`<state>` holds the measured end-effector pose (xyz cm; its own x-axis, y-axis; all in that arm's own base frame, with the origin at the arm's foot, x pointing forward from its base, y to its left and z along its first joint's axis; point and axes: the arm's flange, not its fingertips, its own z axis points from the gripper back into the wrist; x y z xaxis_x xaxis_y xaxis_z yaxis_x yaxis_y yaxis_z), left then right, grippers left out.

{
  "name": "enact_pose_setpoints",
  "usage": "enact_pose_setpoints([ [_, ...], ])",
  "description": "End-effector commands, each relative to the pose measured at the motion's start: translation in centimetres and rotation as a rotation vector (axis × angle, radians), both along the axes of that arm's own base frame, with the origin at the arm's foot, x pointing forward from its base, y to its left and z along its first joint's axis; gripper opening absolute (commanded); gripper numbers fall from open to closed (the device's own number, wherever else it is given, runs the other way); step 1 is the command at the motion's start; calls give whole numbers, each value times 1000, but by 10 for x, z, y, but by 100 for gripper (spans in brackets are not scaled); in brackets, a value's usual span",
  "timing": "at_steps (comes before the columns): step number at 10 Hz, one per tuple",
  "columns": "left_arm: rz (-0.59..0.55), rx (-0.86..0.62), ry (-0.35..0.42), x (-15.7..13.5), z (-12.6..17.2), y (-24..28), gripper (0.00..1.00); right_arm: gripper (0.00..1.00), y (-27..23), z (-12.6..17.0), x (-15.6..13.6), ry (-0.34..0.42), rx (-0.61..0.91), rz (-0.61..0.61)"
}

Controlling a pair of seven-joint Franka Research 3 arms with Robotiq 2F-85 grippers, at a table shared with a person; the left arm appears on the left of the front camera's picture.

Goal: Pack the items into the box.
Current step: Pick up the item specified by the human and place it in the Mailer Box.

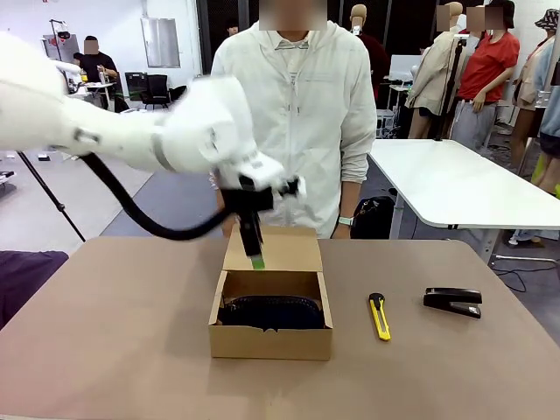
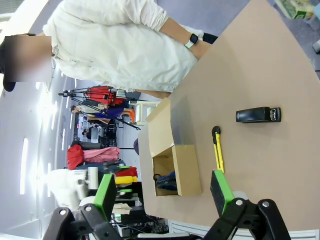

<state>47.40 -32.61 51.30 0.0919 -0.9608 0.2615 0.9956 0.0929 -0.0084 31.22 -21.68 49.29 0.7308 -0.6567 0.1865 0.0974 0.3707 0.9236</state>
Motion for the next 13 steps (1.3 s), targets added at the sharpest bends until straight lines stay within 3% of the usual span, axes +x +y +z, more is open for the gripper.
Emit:
enact_pose_setpoints([
  [1, 188, -95, 53, -23, 39, 95, 100, 100, -1, 1, 0, -13, -7, 10],
  [2, 232, -165, 97, -41, 60, 147, 100, 100, -1, 1, 0, -13, -7, 10],
  [3, 250, -325, 149, -65, 80, 206, 100, 100, -1, 1, 0, -13, -7, 10],
  [5, 640, -505, 141, -127, 91, 324, 100, 100, -1, 1, 0, -13, -7, 10],
  [6, 660, -687, 109, -157, 81, 363, 100, 100, -1, 1, 0, -13, -7, 10],
  [7, 607, -847, 72, -184, 62, 385, 100, 100, -1, 1, 0, -13, -7, 10],
  [8, 709, -877, 49, -211, 39, 397, 100, 100, -1, 1, 0, -13, -7, 10],
  [9, 733, -947, 16, -232, 22, 406, 100, 100, -1, 1, 0, -13, -7, 10],
  [11, 847, -1034, 24, -249, -16, 420, 100, 100, -1, 1, 0, -13, -7, 10],
  [12, 783, -946, 57, -228, 37, 436, 100, 100, -1, 1, 0, -13, -7, 10],
  [13, 783, -946, 57, -228, 37, 436, 100, 100, -1, 1, 0, -13, -7, 10],
])
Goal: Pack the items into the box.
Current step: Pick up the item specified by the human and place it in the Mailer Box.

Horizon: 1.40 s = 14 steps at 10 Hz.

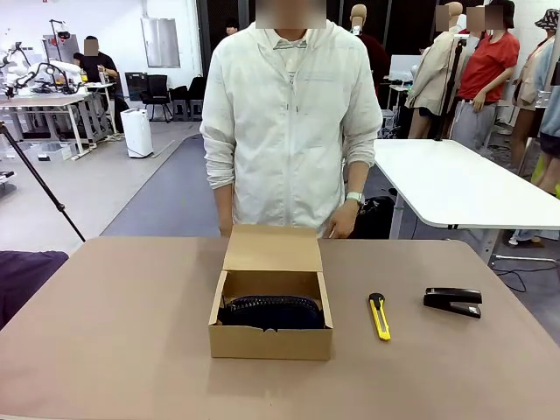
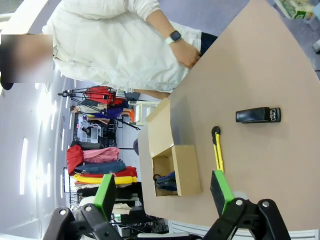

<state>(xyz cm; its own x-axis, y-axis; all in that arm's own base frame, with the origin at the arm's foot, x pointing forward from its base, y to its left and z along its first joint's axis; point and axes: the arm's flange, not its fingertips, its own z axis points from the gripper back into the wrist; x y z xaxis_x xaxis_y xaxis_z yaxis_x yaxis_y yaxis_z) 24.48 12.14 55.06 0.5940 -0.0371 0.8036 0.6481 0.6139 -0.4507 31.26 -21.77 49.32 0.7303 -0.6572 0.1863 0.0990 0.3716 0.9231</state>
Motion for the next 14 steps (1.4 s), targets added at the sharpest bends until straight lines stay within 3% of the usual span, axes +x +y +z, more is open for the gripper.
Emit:
enact_pose_setpoints([
  [1, -37, 21, 1, 1, 0, -12, 100, 100, 0, 1, 0, -14, -6, 11],
  [14, -37, 21, 1, 1, 0, -12, 100, 100, 0, 1, 0, -14, -6, 11],
])
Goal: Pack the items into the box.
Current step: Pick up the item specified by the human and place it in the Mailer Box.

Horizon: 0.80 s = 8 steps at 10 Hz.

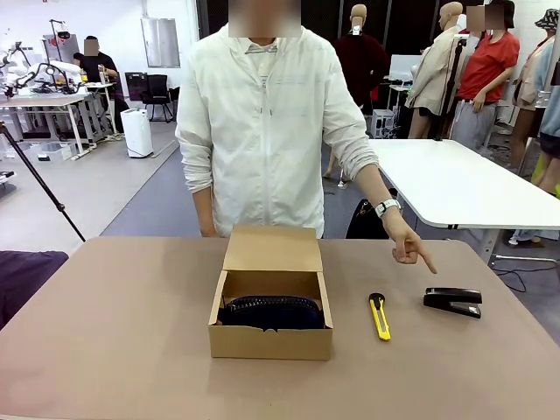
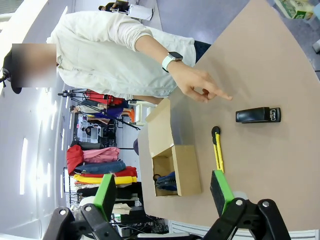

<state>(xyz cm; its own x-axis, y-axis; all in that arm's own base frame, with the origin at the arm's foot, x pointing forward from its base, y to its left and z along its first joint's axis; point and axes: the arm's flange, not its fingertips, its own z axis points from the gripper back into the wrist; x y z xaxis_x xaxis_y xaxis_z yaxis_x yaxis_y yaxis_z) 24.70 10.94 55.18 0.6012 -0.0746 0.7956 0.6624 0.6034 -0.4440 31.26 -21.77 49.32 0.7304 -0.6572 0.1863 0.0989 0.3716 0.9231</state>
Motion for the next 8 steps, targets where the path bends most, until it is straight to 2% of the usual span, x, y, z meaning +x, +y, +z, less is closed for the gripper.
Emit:
enact_pose_setpoints([
  [1, -5, -3, -10, -1, -2, 0, 100, 100, 0, 1, 0, -14, -6, 11],
  [3, -5, -3, -10, -1, -2, 0, 100, 100, 0, 0, 0, 0, 0, 0],
  [4, -5, -3, -10, -1, -2, 0, 100, 100, 30, -11, 46, 143, -142, 134],
  [5, -5, -3, -10, -1, -2, 0, 100, 100, 64, -28, 83, 244, -263, 232],
  [6, -5, -3, -10, -1, -2, 0, 100, 100, 91, -48, 113, 287, -373, 302],
  [7, -5, -3, -10, -1, -2, 0, 100, 100, 115, -69, 134, 330, -562, 277],
  [8, -5, -3, -10, -1, -2, 0, 100, 100, 127, -76, 143, 314, -704, 261],
])
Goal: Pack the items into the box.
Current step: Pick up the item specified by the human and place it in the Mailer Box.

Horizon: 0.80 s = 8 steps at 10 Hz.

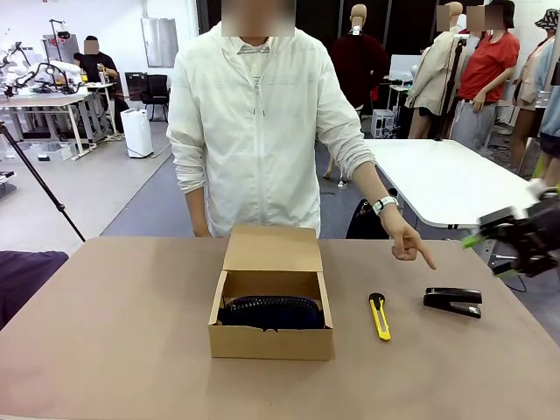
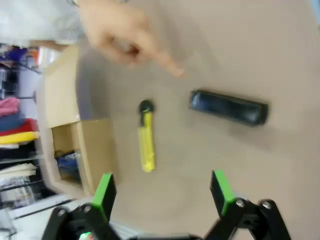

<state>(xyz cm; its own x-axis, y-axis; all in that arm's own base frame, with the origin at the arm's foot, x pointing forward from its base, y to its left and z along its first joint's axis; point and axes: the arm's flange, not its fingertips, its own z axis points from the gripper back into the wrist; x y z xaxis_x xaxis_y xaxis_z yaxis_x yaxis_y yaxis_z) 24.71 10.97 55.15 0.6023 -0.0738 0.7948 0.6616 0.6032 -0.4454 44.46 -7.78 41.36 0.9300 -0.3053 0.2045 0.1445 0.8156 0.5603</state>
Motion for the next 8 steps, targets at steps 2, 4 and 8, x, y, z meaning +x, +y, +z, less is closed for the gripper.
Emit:
enact_pose_setpoints([
  [2, -5, -2, -11, -1, -1, 0, 100, 100, 17, 3, 13, -45, -303, 84],
  [4, -5, -2, -11, -1, -1, 0, 100, 100, 34, -3, 10, -26, -372, 174],
  [8, -5, -2, -11, -1, -1, 0, 100, 100, 29, -5, 20, -40, -349, 165],
])
